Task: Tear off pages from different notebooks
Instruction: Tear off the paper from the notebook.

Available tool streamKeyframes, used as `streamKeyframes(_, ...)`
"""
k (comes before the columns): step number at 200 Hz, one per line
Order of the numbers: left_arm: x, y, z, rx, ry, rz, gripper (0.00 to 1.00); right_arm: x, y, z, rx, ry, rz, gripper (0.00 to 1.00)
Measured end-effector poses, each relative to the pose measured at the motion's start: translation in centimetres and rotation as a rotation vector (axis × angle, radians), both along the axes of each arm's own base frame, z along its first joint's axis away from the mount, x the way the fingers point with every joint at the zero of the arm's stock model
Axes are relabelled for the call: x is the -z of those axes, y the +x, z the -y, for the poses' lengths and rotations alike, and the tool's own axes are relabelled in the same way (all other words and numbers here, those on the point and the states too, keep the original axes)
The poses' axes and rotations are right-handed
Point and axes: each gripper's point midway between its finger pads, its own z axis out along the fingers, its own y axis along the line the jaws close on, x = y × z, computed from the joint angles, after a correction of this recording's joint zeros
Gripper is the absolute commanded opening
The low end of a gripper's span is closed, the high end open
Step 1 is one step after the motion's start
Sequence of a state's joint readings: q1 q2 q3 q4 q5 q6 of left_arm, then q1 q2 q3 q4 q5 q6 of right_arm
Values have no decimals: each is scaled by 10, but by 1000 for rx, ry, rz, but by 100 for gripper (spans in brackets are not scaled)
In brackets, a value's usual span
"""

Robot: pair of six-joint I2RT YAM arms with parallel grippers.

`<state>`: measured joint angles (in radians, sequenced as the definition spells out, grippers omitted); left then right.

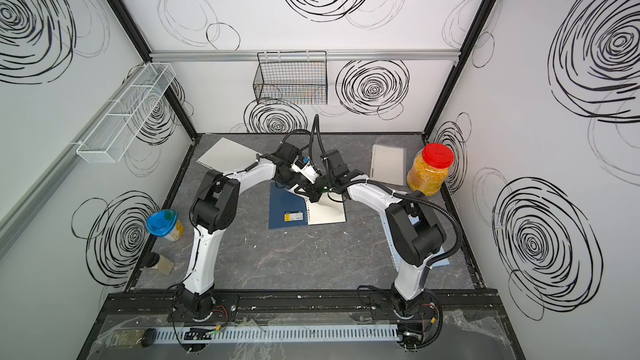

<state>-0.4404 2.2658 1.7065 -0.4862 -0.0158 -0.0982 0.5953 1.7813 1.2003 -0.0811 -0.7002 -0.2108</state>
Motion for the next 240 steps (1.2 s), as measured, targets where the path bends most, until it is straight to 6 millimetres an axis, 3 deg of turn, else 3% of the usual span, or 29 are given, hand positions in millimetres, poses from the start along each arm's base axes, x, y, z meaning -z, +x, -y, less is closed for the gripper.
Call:
streamKeyframes(34,-2,2,-3,-1,-32,-10,12,20,1,8,70,-37,-41,0)
streamKeyframes(76,-10,-2,0,18,-52,-43,20,31,19,19,227,-89,-64,0)
streamKeyframes(119,-50,13,28,64,-135,16,24,33,33,29,315,-107,-61,0)
streamKeyframes(154,-67,11,56,129,-165,37,26,28,21,32,283,-86,-52,0)
streamKeyframes(201,-44,-13,90,219,-150,-32,26,14,16,30,255,-56,-22,0)
streamKeyframes(240,-22,-29,99,248,-134,-97,26,23,7,33,238,-61,-43,0)
